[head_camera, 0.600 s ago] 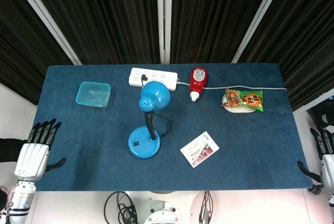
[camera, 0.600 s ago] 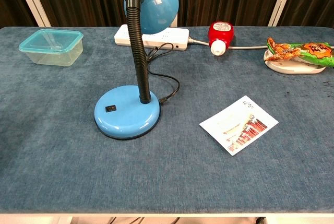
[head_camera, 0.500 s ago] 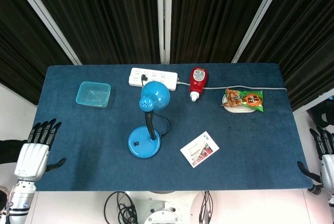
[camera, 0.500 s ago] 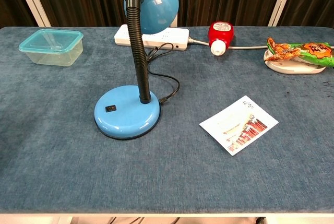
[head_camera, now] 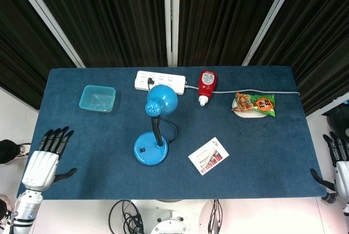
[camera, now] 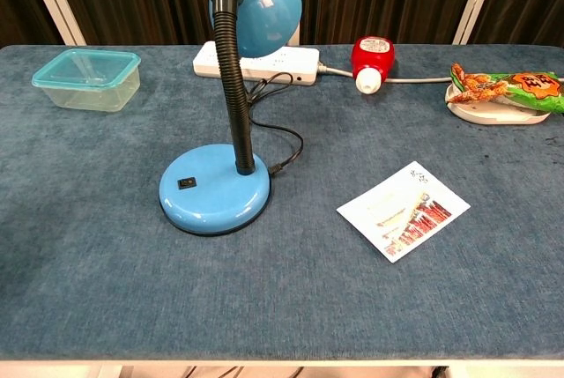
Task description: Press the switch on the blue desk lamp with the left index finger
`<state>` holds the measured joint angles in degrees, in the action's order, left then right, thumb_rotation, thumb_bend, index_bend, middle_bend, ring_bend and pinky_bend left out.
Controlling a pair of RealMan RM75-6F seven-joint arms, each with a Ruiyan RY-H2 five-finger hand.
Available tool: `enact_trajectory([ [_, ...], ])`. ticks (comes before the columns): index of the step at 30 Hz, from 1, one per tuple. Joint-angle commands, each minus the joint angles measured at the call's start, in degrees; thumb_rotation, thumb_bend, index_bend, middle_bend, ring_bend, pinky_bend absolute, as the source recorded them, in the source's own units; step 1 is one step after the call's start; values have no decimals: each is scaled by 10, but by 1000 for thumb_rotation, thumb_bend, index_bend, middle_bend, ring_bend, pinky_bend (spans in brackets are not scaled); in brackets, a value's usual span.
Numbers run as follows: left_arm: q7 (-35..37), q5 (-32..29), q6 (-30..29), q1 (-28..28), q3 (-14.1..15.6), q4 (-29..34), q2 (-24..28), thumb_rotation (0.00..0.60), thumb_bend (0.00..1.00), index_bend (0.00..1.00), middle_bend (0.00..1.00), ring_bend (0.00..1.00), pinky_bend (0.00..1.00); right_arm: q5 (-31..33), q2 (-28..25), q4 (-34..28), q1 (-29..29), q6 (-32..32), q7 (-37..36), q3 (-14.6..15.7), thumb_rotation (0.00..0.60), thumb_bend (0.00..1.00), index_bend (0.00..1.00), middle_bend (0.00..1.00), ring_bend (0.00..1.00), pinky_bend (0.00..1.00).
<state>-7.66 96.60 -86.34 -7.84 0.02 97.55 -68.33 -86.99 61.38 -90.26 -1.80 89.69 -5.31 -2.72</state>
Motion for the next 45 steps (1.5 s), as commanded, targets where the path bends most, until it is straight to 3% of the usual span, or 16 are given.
enact_trajectory([
  [1,9,43,-6,-14,7,-40,-32,600,132,1,496,621,714,1,0,-1,2,-3,1,-1,600,157,0,0,0,0],
  [2,11,42,4,-18,10,-42,-35,600,188,10,662,761,830,1,0,-2,2,-4,2,-1,600,157,0,0,0,0],
  [4,17,35,34,-29,16,-41,-42,600,285,38,813,857,925,1,-1,-3,3,-6,2,0,600,157,0,0,0,0],
  [7,20,32,78,-48,25,-36,-53,600,368,54,849,878,947,0,-4,-5,2,-7,-3,2,600,157,0,0,0,0],
  [13,-16,17,182,-92,38,-22,-80,600,450,56,860,883,940,2,-7,-5,-2,-1,-10,1,600,158,0,0,0,0],
  [22,-58,-61,269,-129,21,-29,-128,600,478,57,859,887,940,0,-9,-1,-5,1,-17,3,600,159,0,0,0,0],
  [36,-103,-126,318,-170,0,-39,-162,600,480,54,861,891,944,20,-6,12,1,-25,-24,1,600,168,0,0,0,0],
  [45,-112,-149,329,-184,3,-44,-167,600,481,54,862,894,947,27,-10,15,0,-28,-32,-1,600,171,0,0,0,0],
])
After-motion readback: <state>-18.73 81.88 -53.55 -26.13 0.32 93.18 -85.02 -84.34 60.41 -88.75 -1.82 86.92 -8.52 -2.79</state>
